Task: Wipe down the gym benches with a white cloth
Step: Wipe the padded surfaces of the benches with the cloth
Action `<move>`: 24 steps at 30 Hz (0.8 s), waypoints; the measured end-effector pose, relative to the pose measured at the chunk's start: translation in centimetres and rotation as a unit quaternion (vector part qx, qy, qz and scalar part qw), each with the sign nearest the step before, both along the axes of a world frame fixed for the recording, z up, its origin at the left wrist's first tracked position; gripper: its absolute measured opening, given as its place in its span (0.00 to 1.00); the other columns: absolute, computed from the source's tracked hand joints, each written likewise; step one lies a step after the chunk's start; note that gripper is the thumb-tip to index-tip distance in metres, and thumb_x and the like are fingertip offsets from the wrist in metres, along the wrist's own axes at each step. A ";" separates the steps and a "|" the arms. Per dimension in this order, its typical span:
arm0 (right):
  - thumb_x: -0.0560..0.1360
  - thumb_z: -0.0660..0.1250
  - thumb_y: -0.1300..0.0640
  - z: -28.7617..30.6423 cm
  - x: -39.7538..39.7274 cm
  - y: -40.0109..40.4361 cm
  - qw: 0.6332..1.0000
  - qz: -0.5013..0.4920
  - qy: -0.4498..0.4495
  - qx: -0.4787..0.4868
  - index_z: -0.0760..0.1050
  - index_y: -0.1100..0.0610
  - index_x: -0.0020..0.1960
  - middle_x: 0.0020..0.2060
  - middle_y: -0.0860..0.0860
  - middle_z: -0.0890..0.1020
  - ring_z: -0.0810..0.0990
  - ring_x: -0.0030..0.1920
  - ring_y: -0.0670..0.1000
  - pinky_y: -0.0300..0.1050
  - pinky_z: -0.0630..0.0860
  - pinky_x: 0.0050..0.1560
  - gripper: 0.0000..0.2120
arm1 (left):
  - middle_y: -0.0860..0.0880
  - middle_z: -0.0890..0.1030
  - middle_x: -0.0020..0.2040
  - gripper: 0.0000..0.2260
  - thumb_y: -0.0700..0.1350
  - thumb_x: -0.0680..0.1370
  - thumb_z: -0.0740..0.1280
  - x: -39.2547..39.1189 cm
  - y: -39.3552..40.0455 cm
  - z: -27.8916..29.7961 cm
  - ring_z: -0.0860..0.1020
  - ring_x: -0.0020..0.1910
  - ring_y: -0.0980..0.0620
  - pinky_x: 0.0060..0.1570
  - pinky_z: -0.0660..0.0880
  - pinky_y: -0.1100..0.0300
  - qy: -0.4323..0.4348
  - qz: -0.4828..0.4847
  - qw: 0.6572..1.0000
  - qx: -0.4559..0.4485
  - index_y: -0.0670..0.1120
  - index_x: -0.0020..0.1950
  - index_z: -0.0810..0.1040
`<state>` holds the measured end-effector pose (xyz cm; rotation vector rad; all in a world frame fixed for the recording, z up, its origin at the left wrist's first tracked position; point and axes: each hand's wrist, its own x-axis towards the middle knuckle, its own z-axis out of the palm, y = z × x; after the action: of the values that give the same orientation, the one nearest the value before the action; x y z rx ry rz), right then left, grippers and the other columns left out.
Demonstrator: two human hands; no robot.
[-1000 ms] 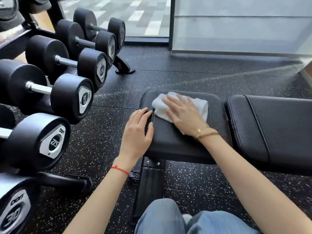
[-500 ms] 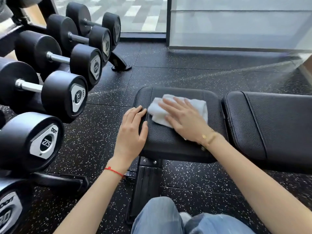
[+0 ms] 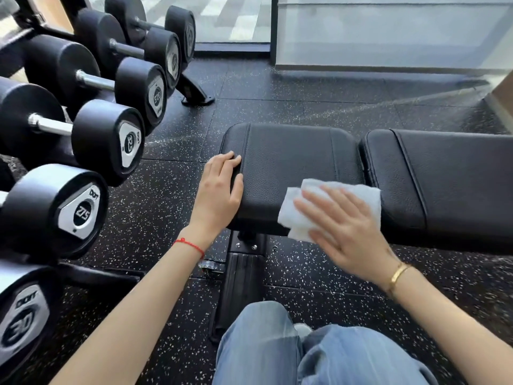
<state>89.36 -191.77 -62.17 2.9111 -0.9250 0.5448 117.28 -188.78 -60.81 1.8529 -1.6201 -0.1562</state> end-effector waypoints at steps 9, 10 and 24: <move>0.81 0.61 0.45 -1.0 3.5 0.9 0.991 0.013 0.054 -0.122 0.63 0.48 0.77 0.76 0.49 0.65 0.68 0.73 0.57 0.58 0.65 0.72 0.25 | 0.41 0.73 0.68 0.17 0.42 0.81 0.61 0.4 -0.1 0.2 0.67 0.71 0.43 0.74 0.61 0.52 -0.024 -0.002 1.000 0.006 0.38 0.68 0.73; 0.81 0.60 0.43 -0.9 2.2 0.6 0.992 -0.010 0.043 -0.116 0.62 0.48 0.77 0.76 0.50 0.66 0.68 0.73 0.57 0.58 0.64 0.72 0.26 | 0.41 0.72 0.68 0.17 0.42 0.81 0.61 0.3 0.0 0.1 0.67 0.71 0.43 0.74 0.61 0.52 -0.019 -0.002 1.000 0.005 0.38 0.68 0.73; 0.80 0.59 0.40 -0.5 2.6 0.4 0.993 -0.065 0.013 -0.099 0.66 0.56 0.75 0.74 0.54 0.69 0.70 0.72 0.57 0.57 0.64 0.73 0.29 | 0.43 0.71 0.70 0.17 0.43 0.82 0.60 0.0 0.0 -0.2 0.65 0.72 0.46 0.74 0.59 0.56 0.003 0.010 1.000 -0.002 0.40 0.69 0.72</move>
<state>92.01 -191.35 -62.66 2.6551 -0.9867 0.5532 117.27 -188.80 -61.02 1.8632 -1.5970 -0.1493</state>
